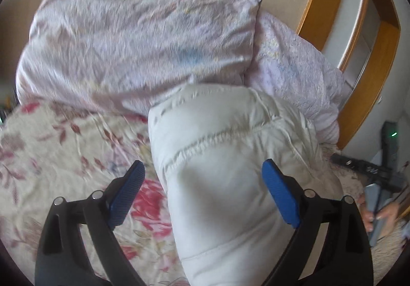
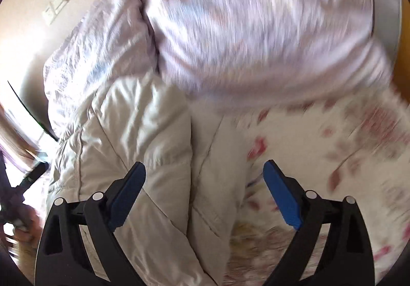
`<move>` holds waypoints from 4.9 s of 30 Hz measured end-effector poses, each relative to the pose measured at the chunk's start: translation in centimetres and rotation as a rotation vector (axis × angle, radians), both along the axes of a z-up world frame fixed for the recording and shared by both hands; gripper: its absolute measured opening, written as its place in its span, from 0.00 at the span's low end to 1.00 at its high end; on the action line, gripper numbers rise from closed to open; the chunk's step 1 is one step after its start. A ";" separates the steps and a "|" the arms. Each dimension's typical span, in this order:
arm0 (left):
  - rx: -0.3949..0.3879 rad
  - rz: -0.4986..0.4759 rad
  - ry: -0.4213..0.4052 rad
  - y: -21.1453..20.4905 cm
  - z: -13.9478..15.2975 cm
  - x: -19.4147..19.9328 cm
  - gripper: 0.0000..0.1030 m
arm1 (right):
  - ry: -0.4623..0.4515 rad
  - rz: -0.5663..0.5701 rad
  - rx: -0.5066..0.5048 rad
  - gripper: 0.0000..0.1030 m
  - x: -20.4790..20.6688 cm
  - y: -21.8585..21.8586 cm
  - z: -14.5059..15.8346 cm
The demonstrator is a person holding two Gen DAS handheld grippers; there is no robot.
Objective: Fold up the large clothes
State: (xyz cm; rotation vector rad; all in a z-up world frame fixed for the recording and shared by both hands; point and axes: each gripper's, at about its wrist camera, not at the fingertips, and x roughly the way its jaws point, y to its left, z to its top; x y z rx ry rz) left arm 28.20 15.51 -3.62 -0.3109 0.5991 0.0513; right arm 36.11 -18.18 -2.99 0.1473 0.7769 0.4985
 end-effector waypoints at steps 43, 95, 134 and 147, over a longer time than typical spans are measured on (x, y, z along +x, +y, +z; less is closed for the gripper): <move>0.216 -0.008 0.091 -4.9 -3.8 7.5 0.93 | -0.145 0.077 -0.196 0.37 4.4 10.6 -5.8; 0.195 0.022 0.042 -4.7 -4.5 7.0 0.96 | -0.142 0.071 -0.101 0.39 0.0 5.7 -4.0; 0.209 0.055 0.034 -5.1 -4.7 6.9 0.98 | -0.043 0.055 -0.124 0.59 0.8 5.7 -7.0; 0.158 0.092 0.029 -3.9 -1.9 0.4 0.98 | -0.082 -0.054 -0.150 0.91 -2.8 3.3 -3.5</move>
